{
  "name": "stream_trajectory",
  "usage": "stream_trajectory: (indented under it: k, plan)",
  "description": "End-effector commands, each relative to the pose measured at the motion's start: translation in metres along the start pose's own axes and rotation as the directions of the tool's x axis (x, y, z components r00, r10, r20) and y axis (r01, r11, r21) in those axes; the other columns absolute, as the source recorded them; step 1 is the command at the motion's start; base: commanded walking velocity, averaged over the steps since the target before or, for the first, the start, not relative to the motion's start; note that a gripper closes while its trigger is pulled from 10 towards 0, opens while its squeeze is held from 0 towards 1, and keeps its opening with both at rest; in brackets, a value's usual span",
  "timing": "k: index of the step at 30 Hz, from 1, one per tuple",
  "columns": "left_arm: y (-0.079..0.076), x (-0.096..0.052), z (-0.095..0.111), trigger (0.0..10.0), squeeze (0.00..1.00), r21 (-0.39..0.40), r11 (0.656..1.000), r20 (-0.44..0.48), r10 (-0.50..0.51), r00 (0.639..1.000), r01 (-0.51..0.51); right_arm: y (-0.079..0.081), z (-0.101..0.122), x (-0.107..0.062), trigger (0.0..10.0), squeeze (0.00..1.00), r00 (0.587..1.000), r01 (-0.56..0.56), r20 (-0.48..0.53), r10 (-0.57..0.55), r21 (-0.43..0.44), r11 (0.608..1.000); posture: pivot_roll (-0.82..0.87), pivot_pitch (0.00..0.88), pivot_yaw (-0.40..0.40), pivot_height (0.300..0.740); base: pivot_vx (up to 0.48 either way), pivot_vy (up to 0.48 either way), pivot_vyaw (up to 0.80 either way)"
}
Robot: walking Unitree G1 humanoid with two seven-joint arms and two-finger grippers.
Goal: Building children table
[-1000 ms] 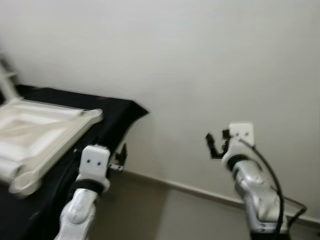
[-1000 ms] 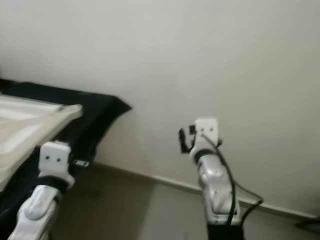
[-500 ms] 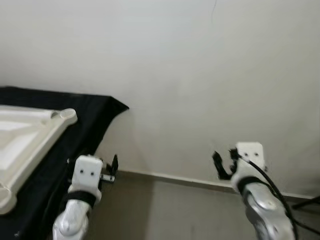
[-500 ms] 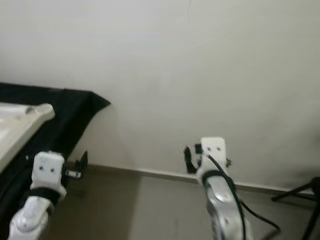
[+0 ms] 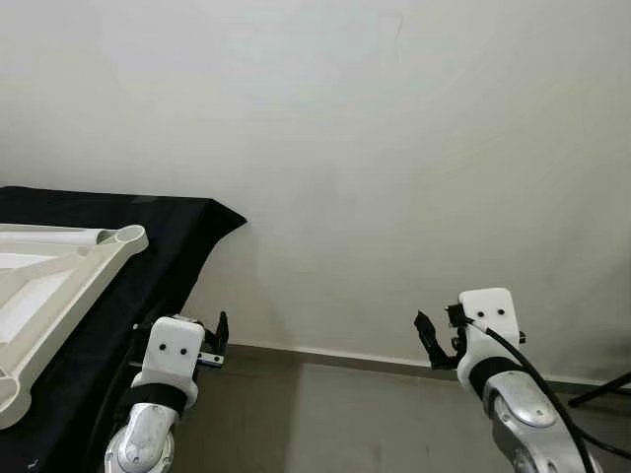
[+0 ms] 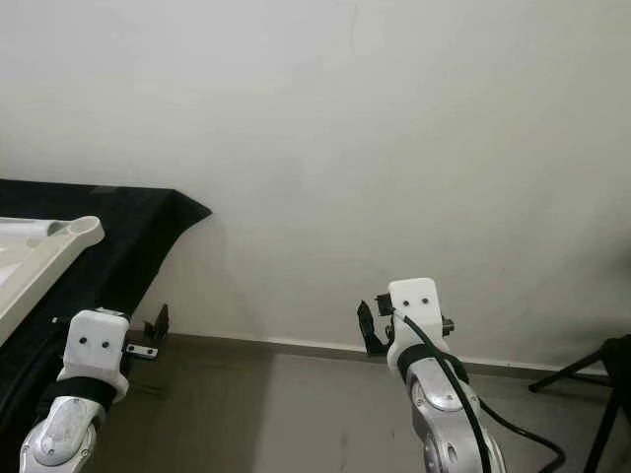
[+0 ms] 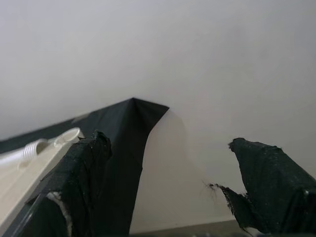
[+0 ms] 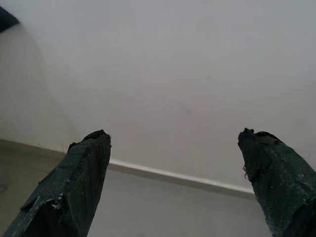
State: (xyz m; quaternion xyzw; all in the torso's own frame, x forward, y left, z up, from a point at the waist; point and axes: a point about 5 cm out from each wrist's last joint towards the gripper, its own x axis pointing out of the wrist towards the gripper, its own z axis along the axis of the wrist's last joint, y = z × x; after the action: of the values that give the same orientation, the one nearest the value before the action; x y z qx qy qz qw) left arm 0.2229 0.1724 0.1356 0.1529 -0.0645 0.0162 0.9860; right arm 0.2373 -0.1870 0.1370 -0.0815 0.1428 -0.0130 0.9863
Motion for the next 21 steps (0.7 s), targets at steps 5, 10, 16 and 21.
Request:
stream_trajectory:
  k: [5, 10, 16, 21]
  plan:
    - [-0.013, 0.016, -0.009, 10.0, 0.0, 0.051, 0.997, 0.02, -0.062, 0.998, 0.061, 0.006, -0.001, 0.004, 10.0, 0.0, 0.998, -0.034, -0.044, 0.034, 0.015, 0.999, -0.1, 0.0, 0.005, 0.74, 0.0, 0.0, 0.0]
    - [-0.012, 0.025, -0.006, 10.0, 0.0, 0.057, 0.996, 0.044, -0.071, 0.997, 0.068, 0.006, 0.0, 0.005, 10.0, 0.0, 0.998, -0.025, -0.06, 0.027, 0.034, 0.999, -0.12, 0.0, 0.017, 0.74, 0.0, 0.0, 0.0]
    - [-0.01, 0.036, -0.014, 10.0, 0.0, 0.063, 0.993, 0.043, -0.101, 0.994, 0.098, 0.006, -0.004, -0.008, 10.0, 0.0, 0.997, -0.023, -0.076, 0.027, 0.046, 0.999, -0.26, 0.0, 0.141, 0.74, 0.0, 0.0, 0.0]
    - [-0.012, 0.049, -0.018, 10.0, 0.0, 0.047, 0.99, 0.044, -0.137, 0.99, 0.135, -0.002, -0.009, -0.025, 10.0, 0.0, 0.996, 0.053, -0.065, -0.052, 0.015, 0.998, -0.35, 0.0, 0.237, 0.74, 0.0, 0.0, 0.0]
